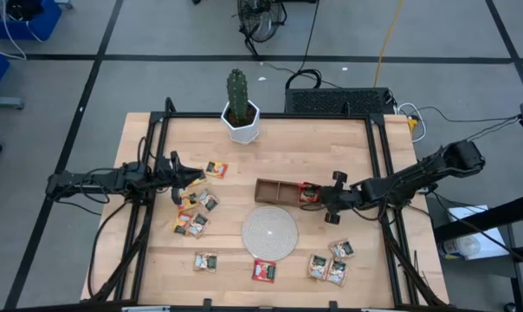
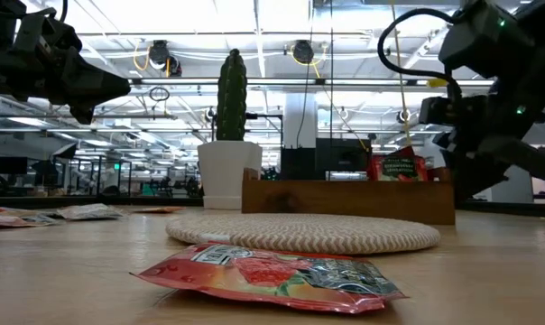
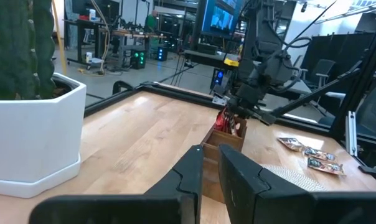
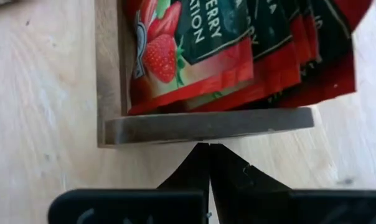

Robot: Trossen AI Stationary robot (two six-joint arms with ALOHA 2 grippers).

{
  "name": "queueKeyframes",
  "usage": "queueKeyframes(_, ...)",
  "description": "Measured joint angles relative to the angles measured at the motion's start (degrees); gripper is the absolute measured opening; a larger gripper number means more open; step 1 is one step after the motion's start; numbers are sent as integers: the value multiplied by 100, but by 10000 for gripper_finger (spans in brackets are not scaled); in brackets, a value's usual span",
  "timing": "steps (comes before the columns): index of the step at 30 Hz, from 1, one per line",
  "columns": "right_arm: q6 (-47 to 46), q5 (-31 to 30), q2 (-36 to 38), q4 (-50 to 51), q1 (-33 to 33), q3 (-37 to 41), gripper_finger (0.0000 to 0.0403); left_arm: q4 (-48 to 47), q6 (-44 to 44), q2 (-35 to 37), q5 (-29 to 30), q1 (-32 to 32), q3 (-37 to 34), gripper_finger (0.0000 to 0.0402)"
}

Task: Pick & Place Tea
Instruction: Put the red tea bag into the right section of the wooden organizer

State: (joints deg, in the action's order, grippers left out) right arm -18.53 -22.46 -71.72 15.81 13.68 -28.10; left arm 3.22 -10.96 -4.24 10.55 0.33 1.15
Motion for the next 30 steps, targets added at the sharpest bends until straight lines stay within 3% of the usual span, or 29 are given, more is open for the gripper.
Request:
queueKeyframes(11, 926, 2, 0, -809, -12, 11, 0, 0, 2, -1, 0, 1, 0, 51)
queueKeyframes(19, 837, -69, 84, -701, 36, 13, 0, 0, 1, -1, 0, 1, 0, 51)
queueKeyframes(26, 831, -1460, 824, -548, 409, 13, 0, 48, 0, -1, 0, 1, -5, 51)
queueKeyframes(30, 739, -2330, 1473, -703, 605, 79, 0, 639, -136, 1, -32, -2, -7, 51)
